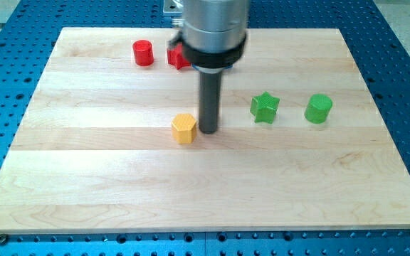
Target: Push the heart diagonal to the hexagon
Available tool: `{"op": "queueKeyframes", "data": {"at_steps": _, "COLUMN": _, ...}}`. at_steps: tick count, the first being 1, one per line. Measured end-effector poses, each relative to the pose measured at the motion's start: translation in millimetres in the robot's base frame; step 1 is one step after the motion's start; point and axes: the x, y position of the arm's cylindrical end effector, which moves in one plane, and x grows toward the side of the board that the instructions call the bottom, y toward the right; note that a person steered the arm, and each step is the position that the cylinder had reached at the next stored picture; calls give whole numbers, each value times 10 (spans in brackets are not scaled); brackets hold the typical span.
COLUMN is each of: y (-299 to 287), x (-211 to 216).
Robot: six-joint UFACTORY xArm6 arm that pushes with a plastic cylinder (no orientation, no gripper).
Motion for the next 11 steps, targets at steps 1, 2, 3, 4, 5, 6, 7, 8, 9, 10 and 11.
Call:
{"op": "queueKeyframes", "data": {"at_steps": 1, "y": -120, "x": 137}}
{"op": "queueKeyframes", "data": {"at_steps": 2, "y": -82, "x": 219}}
{"op": "queueKeyframes", "data": {"at_steps": 3, "y": 266, "x": 11}}
{"op": "queueKeyframes", "data": {"at_steps": 4, "y": 582, "x": -181}}
{"op": "queueKeyframes", "data": {"at_steps": 5, "y": 617, "x": -335}}
{"op": "queueKeyframes", "data": {"at_steps": 6, "y": 617, "x": -455}}
{"op": "queueKeyframes", "data": {"at_steps": 7, "y": 586, "x": -432}}
{"op": "queueKeyframes", "data": {"at_steps": 8, "y": 462, "x": -415}}
{"op": "queueKeyframes", "data": {"at_steps": 9, "y": 313, "x": -375}}
{"op": "queueKeyframes", "data": {"at_steps": 10, "y": 406, "x": -13}}
{"op": "queueKeyframes", "data": {"at_steps": 11, "y": 375, "x": 337}}
